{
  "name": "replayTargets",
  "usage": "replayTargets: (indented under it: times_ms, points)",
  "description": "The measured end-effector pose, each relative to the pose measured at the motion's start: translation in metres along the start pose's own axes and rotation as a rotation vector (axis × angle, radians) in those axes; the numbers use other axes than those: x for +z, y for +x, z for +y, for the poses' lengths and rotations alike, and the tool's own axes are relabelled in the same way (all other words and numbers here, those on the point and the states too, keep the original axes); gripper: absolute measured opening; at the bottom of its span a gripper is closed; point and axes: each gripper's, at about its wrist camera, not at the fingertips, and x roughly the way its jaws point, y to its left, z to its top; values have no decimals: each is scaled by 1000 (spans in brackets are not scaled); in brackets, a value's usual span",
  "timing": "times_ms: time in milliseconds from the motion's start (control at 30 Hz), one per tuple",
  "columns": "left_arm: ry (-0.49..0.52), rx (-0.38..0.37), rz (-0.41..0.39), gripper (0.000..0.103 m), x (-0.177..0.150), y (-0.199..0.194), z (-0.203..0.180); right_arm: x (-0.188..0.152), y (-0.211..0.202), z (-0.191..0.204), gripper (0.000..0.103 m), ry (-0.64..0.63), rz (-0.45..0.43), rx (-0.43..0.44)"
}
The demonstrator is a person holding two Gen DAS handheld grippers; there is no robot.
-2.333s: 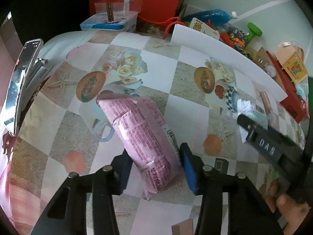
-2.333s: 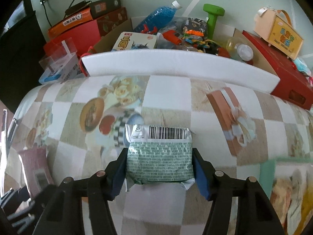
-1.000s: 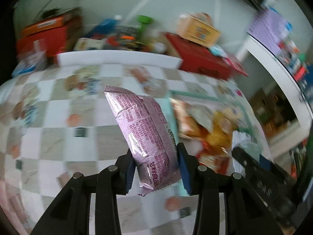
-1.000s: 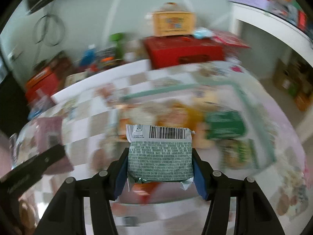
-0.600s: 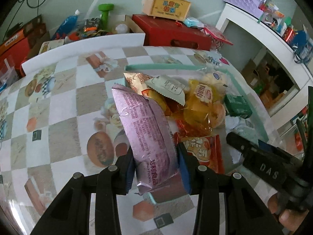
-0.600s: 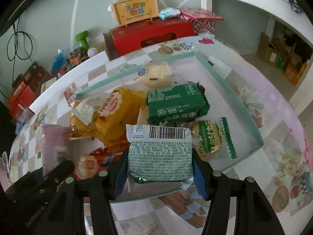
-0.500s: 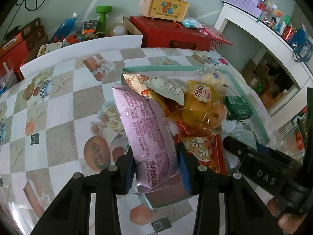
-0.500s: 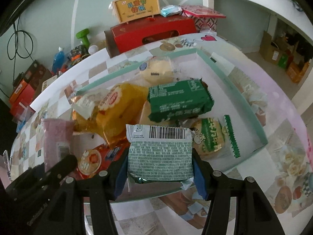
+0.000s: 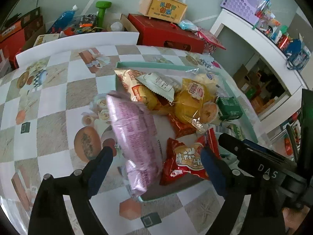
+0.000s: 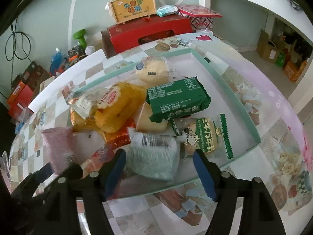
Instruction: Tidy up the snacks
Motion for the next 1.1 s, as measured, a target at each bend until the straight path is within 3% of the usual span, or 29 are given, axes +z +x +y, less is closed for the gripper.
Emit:
replayTargets:
  times_ms: [167,233,367,467,633,967,1100]
  points:
    - [-49,1,-13,92,-5,-13,12,-3,-12,1,77,-7,-22,-8]
    - [-60,23,-29,94,-10,-24,16,-5,-17,1,84,-5,-29,-14]
    - [-92,167,-73,100,-21,-45,30,-12,-25,6,88,-18,-41,-10]
    - [-127,295,-103,101,-30,-60,41,-22,-29,14,103,-48,-42,-9]
    - [-160,461,-70,102,-47,-72,61,-39,-36,32,103,-95,-56,5]
    - [-227,568,25,101,-59,-73,85,-59,-44,74,103,-209,-85,2]
    - [-226,579,36,101,-62,-76,86,-61,-45,84,103,-251,-96,-4]
